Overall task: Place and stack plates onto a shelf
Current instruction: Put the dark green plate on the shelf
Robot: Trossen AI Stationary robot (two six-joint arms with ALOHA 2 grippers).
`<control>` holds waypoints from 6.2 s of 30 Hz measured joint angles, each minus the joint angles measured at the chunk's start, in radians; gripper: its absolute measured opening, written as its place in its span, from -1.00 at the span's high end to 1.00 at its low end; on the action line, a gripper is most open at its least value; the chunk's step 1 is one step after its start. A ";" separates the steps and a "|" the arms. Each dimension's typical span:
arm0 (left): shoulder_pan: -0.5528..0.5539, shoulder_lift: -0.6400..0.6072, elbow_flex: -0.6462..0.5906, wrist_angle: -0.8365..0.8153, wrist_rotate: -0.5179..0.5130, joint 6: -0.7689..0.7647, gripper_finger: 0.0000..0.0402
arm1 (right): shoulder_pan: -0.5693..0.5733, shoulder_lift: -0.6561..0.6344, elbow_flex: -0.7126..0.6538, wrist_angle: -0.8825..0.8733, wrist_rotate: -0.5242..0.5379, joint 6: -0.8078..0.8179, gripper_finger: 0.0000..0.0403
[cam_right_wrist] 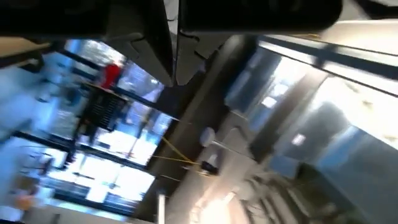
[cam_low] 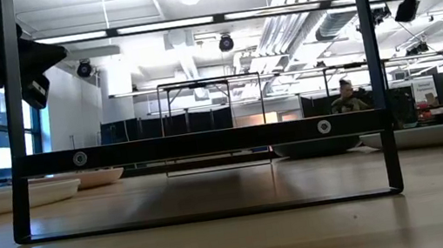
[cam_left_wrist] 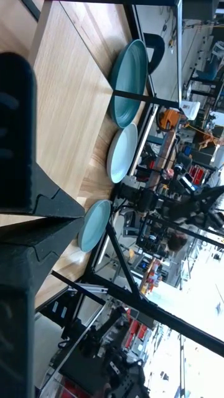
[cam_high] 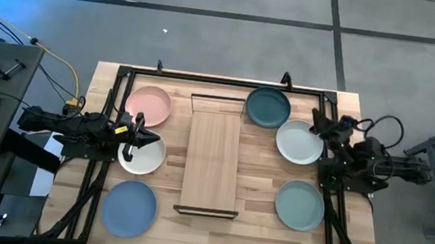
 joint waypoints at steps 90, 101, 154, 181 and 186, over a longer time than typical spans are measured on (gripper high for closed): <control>0.000 0.000 0.000 0.000 0.000 0.000 1.00 | -0.296 0.956 1.058 -1.062 -0.580 -0.281 1.00; 0.000 0.000 0.000 0.000 0.000 0.000 1.00 | -0.055 1.276 1.037 -1.356 -0.383 0.022 1.00; 0.000 0.000 0.000 0.000 0.000 0.000 1.00 | -0.198 1.536 0.862 -0.839 -0.341 0.371 0.96; 0.000 0.000 0.000 0.000 0.000 0.000 1.00 | -0.199 1.528 0.862 -0.911 -0.415 0.329 0.95; 0.000 0.000 0.000 0.000 0.000 0.000 1.00 | -0.198 1.528 0.862 -0.914 -0.445 0.321 0.96</control>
